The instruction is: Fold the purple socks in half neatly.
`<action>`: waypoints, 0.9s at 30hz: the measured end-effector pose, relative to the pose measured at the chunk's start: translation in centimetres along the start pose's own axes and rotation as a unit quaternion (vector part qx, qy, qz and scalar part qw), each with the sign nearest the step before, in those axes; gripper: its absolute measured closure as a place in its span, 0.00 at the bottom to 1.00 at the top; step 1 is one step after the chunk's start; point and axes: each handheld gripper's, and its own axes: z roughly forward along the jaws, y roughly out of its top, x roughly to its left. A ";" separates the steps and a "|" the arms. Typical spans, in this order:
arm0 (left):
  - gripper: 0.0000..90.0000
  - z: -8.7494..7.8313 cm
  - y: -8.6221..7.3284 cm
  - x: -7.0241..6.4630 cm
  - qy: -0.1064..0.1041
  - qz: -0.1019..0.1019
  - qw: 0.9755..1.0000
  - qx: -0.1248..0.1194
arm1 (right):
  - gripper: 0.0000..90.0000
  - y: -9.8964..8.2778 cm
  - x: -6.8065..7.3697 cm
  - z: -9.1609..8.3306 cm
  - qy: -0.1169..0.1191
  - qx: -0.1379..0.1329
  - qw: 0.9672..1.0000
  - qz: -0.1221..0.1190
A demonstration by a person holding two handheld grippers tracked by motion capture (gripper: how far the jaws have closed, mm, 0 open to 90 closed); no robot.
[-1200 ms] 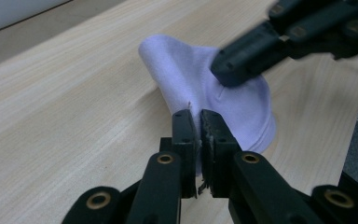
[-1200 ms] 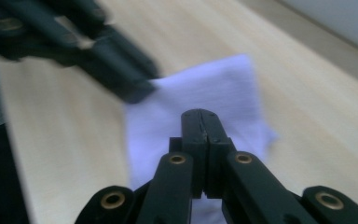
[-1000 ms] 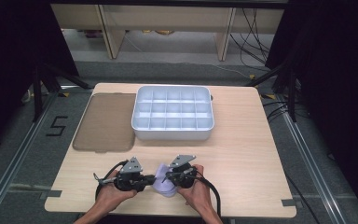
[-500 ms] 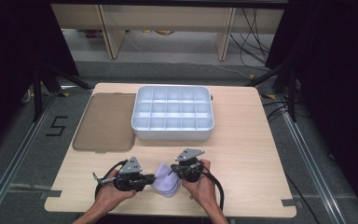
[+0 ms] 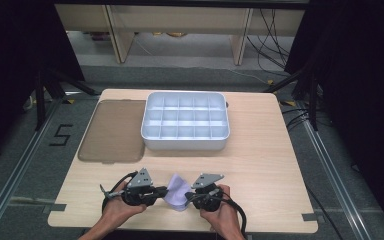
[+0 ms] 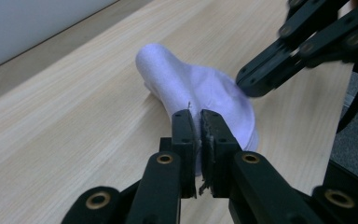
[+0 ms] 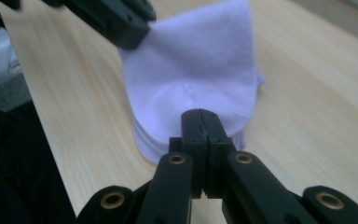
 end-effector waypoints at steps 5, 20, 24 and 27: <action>0.93 0.1 0.5 -1.0 -0.007 0.015 1.000 -0.002 | 1.00 -0.4 -0.6 1.0 -0.001 0.024 1.000 0.001; 0.93 2.0 1.0 -3.1 -0.027 0.062 0.997 0.023 | 1.00 -0.7 -1.5 1.0 0.002 0.014 1.000 0.023; 0.93 2.6 1.1 -3.2 -0.035 0.067 0.997 0.030 | 1.00 -0.8 -2.2 0.3 -0.006 0.000 0.999 0.033; 0.93 3.2 1.0 -3.5 -0.041 0.075 0.996 0.035 | 1.00 -0.7 -2.4 -0.3 -0.011 -0.013 0.999 0.043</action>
